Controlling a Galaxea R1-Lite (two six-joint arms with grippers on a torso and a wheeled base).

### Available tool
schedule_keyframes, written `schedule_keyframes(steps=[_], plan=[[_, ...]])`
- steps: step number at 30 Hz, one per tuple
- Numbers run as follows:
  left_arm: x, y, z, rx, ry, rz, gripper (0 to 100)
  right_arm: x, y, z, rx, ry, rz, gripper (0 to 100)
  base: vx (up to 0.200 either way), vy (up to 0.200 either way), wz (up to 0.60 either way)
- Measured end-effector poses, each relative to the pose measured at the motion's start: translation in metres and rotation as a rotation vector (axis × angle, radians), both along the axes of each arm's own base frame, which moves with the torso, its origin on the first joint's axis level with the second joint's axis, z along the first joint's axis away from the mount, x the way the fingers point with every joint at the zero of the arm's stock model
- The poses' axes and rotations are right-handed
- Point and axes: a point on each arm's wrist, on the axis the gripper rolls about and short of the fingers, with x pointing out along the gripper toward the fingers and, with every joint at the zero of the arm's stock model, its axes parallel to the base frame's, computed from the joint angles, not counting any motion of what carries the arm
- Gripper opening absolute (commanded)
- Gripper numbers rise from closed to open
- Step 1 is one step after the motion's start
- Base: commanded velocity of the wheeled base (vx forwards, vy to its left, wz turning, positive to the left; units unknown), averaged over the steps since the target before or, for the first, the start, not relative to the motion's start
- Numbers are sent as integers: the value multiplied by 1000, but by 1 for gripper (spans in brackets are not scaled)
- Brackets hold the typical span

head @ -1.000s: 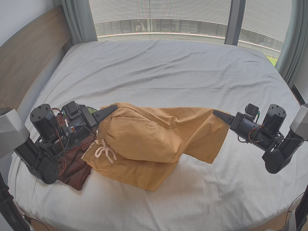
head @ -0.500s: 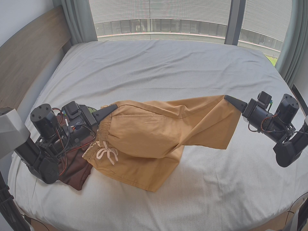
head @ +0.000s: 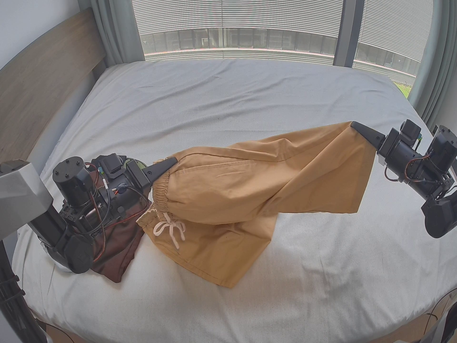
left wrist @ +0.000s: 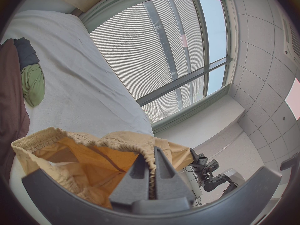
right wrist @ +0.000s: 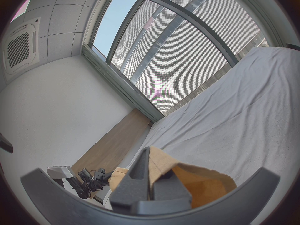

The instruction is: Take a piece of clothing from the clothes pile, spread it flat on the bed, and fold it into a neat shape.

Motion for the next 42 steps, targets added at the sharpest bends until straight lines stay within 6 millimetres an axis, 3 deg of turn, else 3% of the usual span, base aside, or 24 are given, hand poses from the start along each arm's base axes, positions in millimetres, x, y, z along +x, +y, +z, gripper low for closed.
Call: schedule_keyframes(steps=[20, 29, 35, 42], plan=[[10, -4, -17, 8, 38, 24, 0, -9, -17, 19, -3, -28, -33, 0, 0, 0, 0], [7, 0, -7, 3, 10, 53, 0, -1, -7, -2, -45, 9, -11, 0, 0, 0, 0], [0, 3, 12, 14, -68, 72, 0, 13, -4, -19, -69, 46, -10, 0, 0, 0, 0], [1, 6, 18, 21, -103, 165, 0, 35, -3, -27, -71, 55, -11, 0, 0, 0, 0]])
